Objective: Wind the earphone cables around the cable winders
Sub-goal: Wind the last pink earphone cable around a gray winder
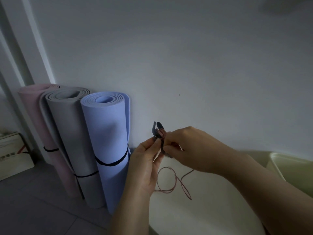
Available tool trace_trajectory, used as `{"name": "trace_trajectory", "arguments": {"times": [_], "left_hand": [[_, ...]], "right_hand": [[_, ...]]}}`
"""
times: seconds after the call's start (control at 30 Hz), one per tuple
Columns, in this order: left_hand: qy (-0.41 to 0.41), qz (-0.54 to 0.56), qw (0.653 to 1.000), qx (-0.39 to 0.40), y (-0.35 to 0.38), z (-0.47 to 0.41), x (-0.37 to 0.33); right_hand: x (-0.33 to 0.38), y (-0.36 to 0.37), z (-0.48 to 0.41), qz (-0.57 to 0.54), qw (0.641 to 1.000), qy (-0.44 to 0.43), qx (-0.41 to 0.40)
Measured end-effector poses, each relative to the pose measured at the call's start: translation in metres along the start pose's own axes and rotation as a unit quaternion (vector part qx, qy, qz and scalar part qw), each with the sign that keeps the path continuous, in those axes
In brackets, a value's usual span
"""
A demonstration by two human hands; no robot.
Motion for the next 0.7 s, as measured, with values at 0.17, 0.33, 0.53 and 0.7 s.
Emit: {"name": "trace_trajectory", "arguments": {"times": [0.17, 0.33, 0.53, 0.7], "left_hand": [[0.028, -0.039, 0.999, -0.024, 0.000, 0.000, -0.003], [0.063, -0.085, 0.994, -0.039, -0.003, 0.002, -0.008], [0.053, -0.137, 0.988, -0.052, -0.013, 0.000, -0.004], [0.022, -0.187, 0.982, 0.017, -0.007, 0.000, -0.001]], "right_hand": [[-0.001, 0.001, 0.001, -0.002, 1.000, 0.001, 0.014], [-0.012, -0.008, 0.003, -0.029, 0.999, 0.016, -0.006], [-0.014, -0.031, 0.006, 0.016, 1.000, 0.015, -0.015], [-0.017, -0.051, 0.002, 0.051, 0.997, -0.006, -0.057]]}}
Point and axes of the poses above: each hand's wrist, its own z-axis away from the middle knuckle, its own y-axis out of the palm, x = y × z, the point moved 4 cm from there along -z, towards the middle knuckle, and after that the axes turned 9 degrees about x, right-handed, at the moved point
